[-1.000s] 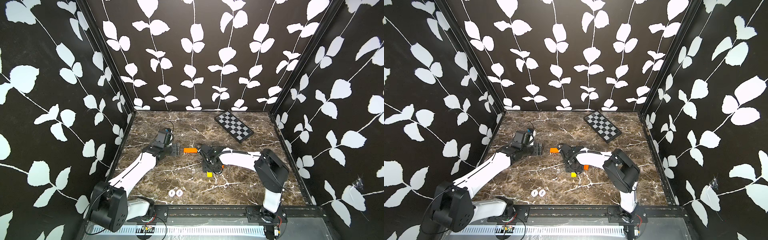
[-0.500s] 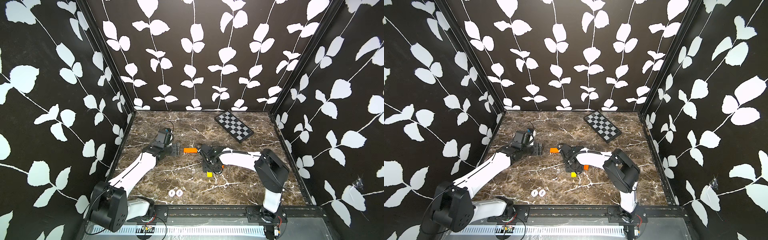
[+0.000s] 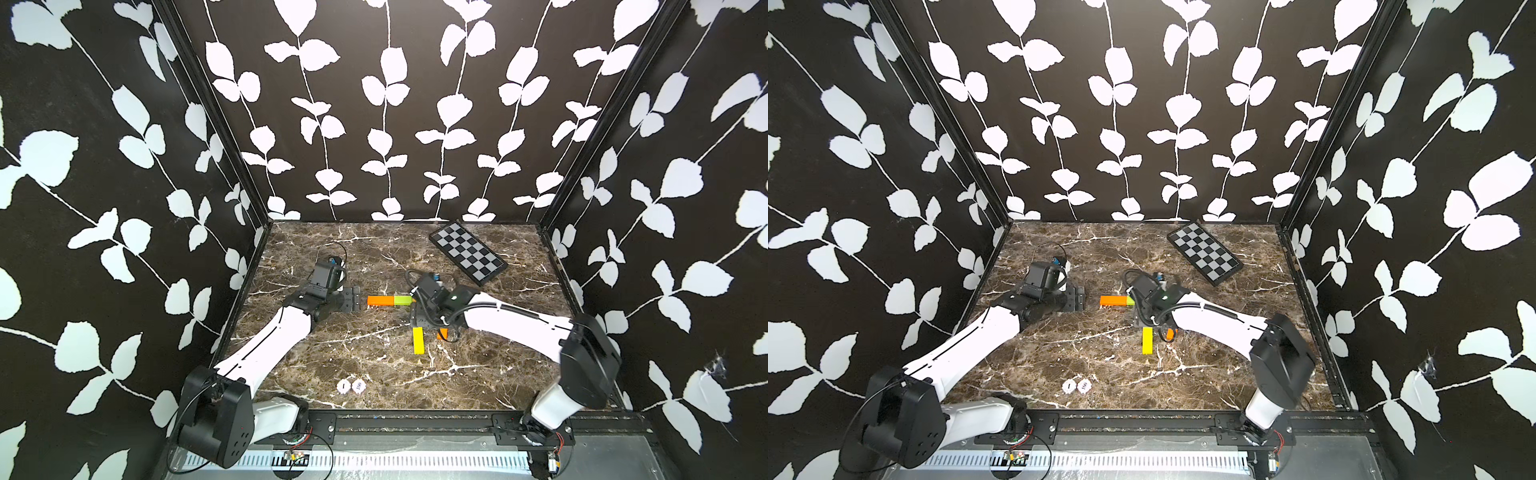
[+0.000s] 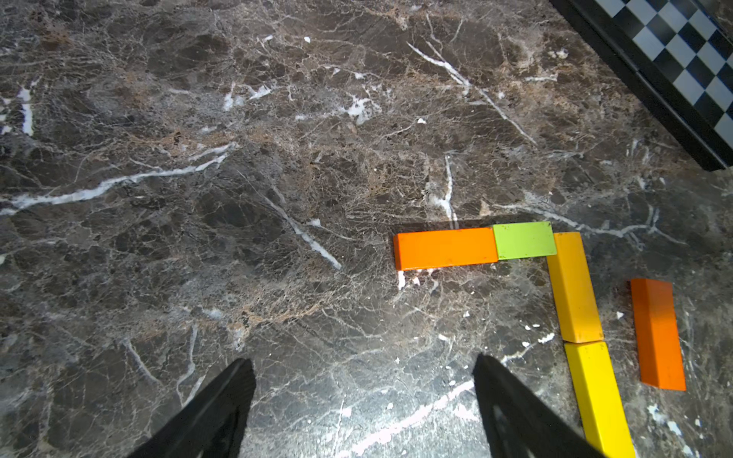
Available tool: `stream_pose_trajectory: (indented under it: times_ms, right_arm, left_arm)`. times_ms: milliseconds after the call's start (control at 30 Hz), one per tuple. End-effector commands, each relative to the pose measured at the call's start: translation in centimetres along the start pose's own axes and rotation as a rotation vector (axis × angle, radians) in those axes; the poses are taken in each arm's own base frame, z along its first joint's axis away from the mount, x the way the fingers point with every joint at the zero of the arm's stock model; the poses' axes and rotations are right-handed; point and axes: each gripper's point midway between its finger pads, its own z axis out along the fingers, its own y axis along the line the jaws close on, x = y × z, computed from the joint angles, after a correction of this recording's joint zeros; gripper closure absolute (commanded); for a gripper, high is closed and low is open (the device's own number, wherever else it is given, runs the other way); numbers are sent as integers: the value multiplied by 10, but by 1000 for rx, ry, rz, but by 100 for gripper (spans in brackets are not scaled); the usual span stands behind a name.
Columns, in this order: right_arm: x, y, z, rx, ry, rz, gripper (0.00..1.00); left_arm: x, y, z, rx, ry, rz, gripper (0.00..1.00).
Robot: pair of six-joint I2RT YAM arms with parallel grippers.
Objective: Assemble the number 7 with building blocks
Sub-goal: Assemble the building block at the center of the board, then pick up the building block from the center of the board.
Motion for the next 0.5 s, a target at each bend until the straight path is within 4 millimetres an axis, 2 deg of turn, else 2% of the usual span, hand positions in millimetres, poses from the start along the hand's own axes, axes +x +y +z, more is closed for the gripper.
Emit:
stream_pose_trajectory:
  times_ms: [0,200,267,367,467]
  right_arm:
    - [6,-47,4,112,11,32,1]
    - [20,-78,12,131,35,93,1]
    - [27,-77,20,110,65,109,2]
    - [37,-71,36,92,131,119,13]
    - [40,-59,45,65,187,99,20]
  left_arm:
    - [-1,-2,-5,17,-24,15,11]
    - [0,-3,-2,23,-18,17,11]
    - [0,-3,-1,23,-17,16,11]
    - [0,-3,0,24,-13,16,11]
    - [1,-2,1,18,-11,16,11]
